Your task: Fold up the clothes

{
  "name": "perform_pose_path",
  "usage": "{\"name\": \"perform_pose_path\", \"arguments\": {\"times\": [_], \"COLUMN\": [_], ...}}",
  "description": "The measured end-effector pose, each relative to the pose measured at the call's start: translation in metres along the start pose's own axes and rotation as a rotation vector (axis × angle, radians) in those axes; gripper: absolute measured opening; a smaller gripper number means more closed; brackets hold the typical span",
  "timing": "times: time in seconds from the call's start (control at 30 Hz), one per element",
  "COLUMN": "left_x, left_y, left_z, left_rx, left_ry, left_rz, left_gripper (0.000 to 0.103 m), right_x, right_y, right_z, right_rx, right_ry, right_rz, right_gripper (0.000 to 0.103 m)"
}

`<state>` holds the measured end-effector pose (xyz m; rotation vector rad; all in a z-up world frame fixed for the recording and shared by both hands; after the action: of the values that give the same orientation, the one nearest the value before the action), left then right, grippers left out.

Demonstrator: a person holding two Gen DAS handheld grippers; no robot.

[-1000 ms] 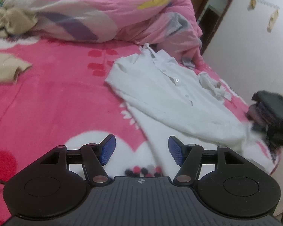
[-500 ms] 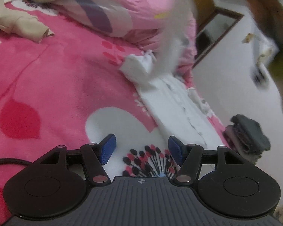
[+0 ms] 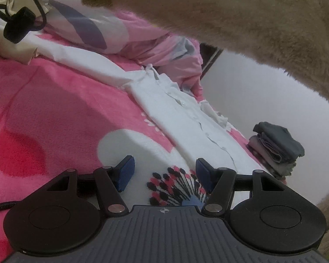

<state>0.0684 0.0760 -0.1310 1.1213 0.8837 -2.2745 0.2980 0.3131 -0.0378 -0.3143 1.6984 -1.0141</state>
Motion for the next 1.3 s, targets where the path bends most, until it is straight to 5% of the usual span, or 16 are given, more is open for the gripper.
{"name": "perform_pose_path", "arguments": {"times": [0.13, 0.3, 0.5, 0.7, 0.9, 1.07, 1.3], "left_x": [0.002, 0.001, -0.006, -0.031, -0.075, -0.100, -0.097], "left_y": [-0.002, -0.003, -0.008, -0.020, 0.003, 0.053, 0.143], "left_z": [0.000, 0.000, -0.001, -0.002, 0.003, 0.027, 0.069], "left_rx": [0.001, -0.005, -0.034, -0.119, -0.228, -0.260, -0.273], "left_ry": [0.008, -0.006, -0.073, -0.096, -0.098, -0.040, 0.063], "left_rz": [0.004, 0.006, 0.005, 0.022, -0.003, -0.076, -0.158], "left_gripper": [0.063, 0.063, 0.063, 0.063, 0.063, 0.063, 0.063], "right_x": [-0.014, -0.012, 0.095, 0.292, 0.490, 0.585, 0.637], "right_y": [-0.068, -0.209, -0.376, -0.447, -0.475, -0.504, -0.525], "right_z": [0.033, 0.102, 0.155, 0.165, 0.167, 0.176, 0.230], "right_rx": [-0.052, -0.125, -0.019, 0.266, 0.419, 0.592, 0.638], "right_ry": [0.119, 0.363, 0.521, 0.714, 1.153, 1.318, 1.438], "right_rz": [0.165, 0.450, 0.699, 0.628, 0.547, 0.535, 0.603], "right_gripper": [0.051, 0.058, 0.058, 0.057, 0.051, 0.051, 0.052]}}
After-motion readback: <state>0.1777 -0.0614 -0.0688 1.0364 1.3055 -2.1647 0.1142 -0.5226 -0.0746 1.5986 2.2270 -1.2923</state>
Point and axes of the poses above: each gripper's, at about its wrist camera, not at the fingertips, and y roughly the way its jaws point, z to its right, x to its underside, the point moved 5 cm from there along y, roughly the way its jaws point, and after that the axes turned 7 degrees about y, right-handed, at the moved point
